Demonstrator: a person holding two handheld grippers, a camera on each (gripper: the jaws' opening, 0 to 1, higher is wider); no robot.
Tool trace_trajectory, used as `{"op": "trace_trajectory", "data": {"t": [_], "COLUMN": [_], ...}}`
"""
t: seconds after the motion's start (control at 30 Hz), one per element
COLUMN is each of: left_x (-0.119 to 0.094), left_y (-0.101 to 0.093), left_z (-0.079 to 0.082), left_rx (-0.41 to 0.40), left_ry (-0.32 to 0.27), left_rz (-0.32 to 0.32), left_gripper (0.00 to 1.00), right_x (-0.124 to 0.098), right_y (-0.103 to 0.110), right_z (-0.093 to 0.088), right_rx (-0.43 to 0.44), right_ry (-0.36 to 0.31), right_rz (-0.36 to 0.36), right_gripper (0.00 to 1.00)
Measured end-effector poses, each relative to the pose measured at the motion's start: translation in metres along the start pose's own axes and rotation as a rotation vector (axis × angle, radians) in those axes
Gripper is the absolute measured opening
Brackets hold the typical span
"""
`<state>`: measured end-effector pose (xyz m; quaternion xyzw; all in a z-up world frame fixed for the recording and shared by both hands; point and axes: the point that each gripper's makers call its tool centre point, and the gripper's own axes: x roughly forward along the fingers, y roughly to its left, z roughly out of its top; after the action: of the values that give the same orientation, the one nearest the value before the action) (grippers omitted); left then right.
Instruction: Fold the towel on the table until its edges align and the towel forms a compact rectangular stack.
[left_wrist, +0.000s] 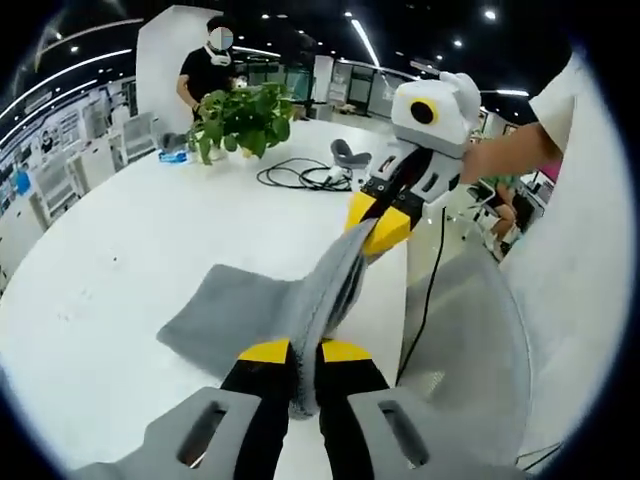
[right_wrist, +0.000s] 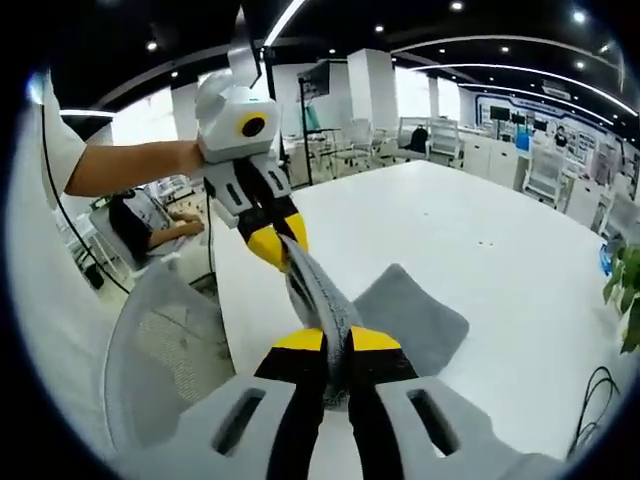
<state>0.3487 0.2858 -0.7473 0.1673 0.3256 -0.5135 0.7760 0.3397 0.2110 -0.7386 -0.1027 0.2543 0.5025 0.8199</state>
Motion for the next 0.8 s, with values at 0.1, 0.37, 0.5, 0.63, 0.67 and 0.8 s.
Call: {"op": "trace_trajectory", "data": {"t": [0.1, 0.37, 0.5, 0.63, 0.67, 0.8], "left_x": [0.004, 0.013, 0.015, 0.021, 0.022, 0.027], "left_y": [0.011, 0.034, 0.046, 0.058, 0.059, 0.066], "left_z": [0.001, 0.0, 0.004, 0.006, 0.005, 0.003], "left_rx": [0.011, 0.022, 0.027, 0.052, 0.062, 0.059], "left_ry": [-0.004, 0.013, 0.001, 0.011, 0.021, 0.031], "left_rz": [0.034, 0.074, 0.115, 0.157, 0.161, 0.168], "left_gripper": [0.09, 0.09, 0.09, 0.09, 0.09, 0.09], "right_x": [0.007, 0.021, 0.025, 0.031, 0.033, 0.04], "right_y": [-0.012, -0.033, -0.041, -0.052, -0.055, -0.065], "right_z": [0.002, 0.007, 0.009, 0.011, 0.011, 0.008], "right_rx": [0.018, 0.014, 0.023, 0.036, 0.036, 0.041], "right_ry": [0.001, 0.033, 0.031, 0.035, 0.039, 0.062], "right_rz": [-0.015, -0.042, -0.053, -0.077, -0.081, -0.104], "right_gripper": [0.05, 0.05, 0.05, 0.05, 0.05, 0.05]}}
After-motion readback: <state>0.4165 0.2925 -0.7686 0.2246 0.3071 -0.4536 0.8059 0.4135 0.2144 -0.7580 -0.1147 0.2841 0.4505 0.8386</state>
